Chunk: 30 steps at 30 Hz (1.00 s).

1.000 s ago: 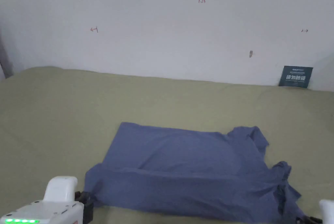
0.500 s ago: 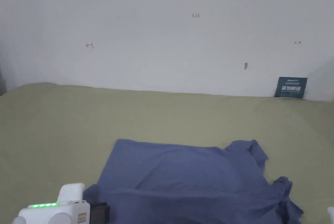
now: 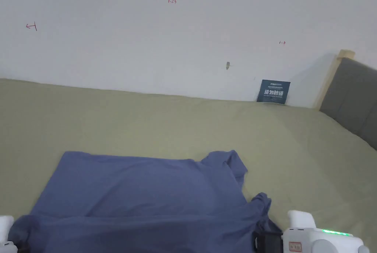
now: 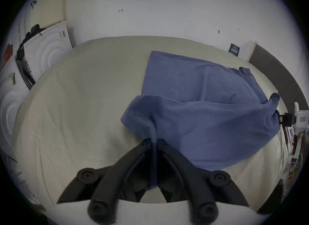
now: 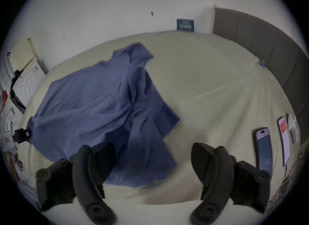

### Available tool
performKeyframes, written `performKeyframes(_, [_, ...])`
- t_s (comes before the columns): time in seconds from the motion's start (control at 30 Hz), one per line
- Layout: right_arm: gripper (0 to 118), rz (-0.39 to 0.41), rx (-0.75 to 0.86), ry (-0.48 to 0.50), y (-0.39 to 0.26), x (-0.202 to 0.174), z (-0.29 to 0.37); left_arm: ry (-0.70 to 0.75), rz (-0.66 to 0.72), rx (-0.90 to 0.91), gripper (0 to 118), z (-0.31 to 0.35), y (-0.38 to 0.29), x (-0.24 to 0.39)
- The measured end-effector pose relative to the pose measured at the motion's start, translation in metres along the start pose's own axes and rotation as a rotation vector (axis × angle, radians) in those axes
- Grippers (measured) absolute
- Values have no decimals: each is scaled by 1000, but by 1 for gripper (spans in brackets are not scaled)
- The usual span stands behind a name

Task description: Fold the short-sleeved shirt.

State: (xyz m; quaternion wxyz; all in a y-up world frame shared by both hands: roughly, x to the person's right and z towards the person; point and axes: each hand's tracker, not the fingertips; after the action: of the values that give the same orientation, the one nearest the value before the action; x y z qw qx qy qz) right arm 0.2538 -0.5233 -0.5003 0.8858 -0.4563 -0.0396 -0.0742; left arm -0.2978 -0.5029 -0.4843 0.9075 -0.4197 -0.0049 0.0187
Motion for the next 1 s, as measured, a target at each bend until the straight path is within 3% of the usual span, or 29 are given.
performKeyframes(0.03, [44, 8, -20, 11, 1, -3, -3, -10, 15, 2, 8, 4, 2, 4])
performKeyframes(0.07, [17, 24, -33, 10, 1, -7, -4, -15, 30, -1, 8, 5, 2, 3])
performKeyframes(0.13, [8, 35, -32, 9, -2, -15, -3, -28, 44, -21, 7, 6, 3, 1])
performKeyframes(0.17, [7, 39, -22, -33, -1, -18, 1, -37, 46, -30, 7, 6, 3, -1])
performKeyframes(0.3, [6, 39, 32, -10, -3, -17, 25, -72, 40, -21, 7, 20, 4, -8])
performKeyframes(0.43, [6, 112, 135, -9, -2, -17, 66, -99, 0, 16, 7, 43, 10, -8])
performKeyframes(0.63, [6, 150, 185, 13, -8, -15, 118, -97, -51, 42, 7, 77, 10, -3])
performKeyframes(0.73, [6, 174, 182, 12, -22, -7, 132, -106, -68, 40, 7, 89, -4, -9])
performKeyframes(1.0, [6, 109, 2, 38, -96, 14, 125, -123, -47, -59, 7, 97, -68, -20])
